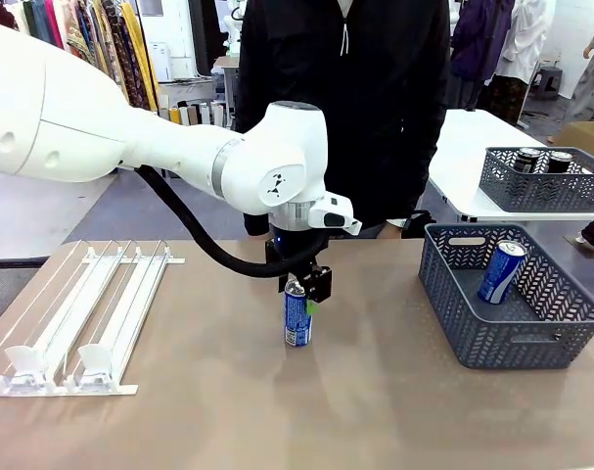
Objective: Retrieve and store the cans from the dispenser.
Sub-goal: Pick up one can from the Automatic Can Dispenser and place it in the middle of the table.
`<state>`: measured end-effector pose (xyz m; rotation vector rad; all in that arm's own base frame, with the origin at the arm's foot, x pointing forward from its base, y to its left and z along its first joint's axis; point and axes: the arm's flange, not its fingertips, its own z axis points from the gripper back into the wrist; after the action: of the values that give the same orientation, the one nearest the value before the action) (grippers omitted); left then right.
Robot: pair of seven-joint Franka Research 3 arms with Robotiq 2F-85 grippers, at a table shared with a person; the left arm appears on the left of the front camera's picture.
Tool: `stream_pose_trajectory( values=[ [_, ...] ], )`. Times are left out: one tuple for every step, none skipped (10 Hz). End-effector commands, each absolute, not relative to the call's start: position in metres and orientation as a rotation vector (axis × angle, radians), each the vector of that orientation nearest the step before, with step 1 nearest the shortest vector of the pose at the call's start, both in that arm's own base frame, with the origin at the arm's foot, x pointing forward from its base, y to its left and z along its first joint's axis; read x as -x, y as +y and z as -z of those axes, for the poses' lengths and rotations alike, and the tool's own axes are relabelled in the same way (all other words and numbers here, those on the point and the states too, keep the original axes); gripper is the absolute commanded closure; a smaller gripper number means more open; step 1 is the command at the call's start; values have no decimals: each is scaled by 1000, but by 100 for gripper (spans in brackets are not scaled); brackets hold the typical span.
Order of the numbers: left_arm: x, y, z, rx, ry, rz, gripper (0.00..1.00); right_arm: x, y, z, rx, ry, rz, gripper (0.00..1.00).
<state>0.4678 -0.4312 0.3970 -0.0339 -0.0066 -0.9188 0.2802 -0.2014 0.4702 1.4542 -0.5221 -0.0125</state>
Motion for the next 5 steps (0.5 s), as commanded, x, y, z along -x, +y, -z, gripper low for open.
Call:
stream_pose_trajectory(
  values=[
    [-460, -416, -443, 123, -84, 904, 0, -282, -202, -473, -1458, -543, -6, 0],
    [-448, -403, -483, 143, -161, 876, 0, -282, -202, -473, -1458, -543, -6, 0],
    [-437, -389, -525, 169, -205, 828, 0, -282, -202, -473, -1458, -543, -6, 0],
    [-431, -368, -563, 181, -215, 717, 0, -282, -202, -473, -1458, -543, -6, 0],
    [-430, -334, -599, 199, -264, 585, 0, -282, -202, -473, -1458, -543, -6, 0]
  ],
)
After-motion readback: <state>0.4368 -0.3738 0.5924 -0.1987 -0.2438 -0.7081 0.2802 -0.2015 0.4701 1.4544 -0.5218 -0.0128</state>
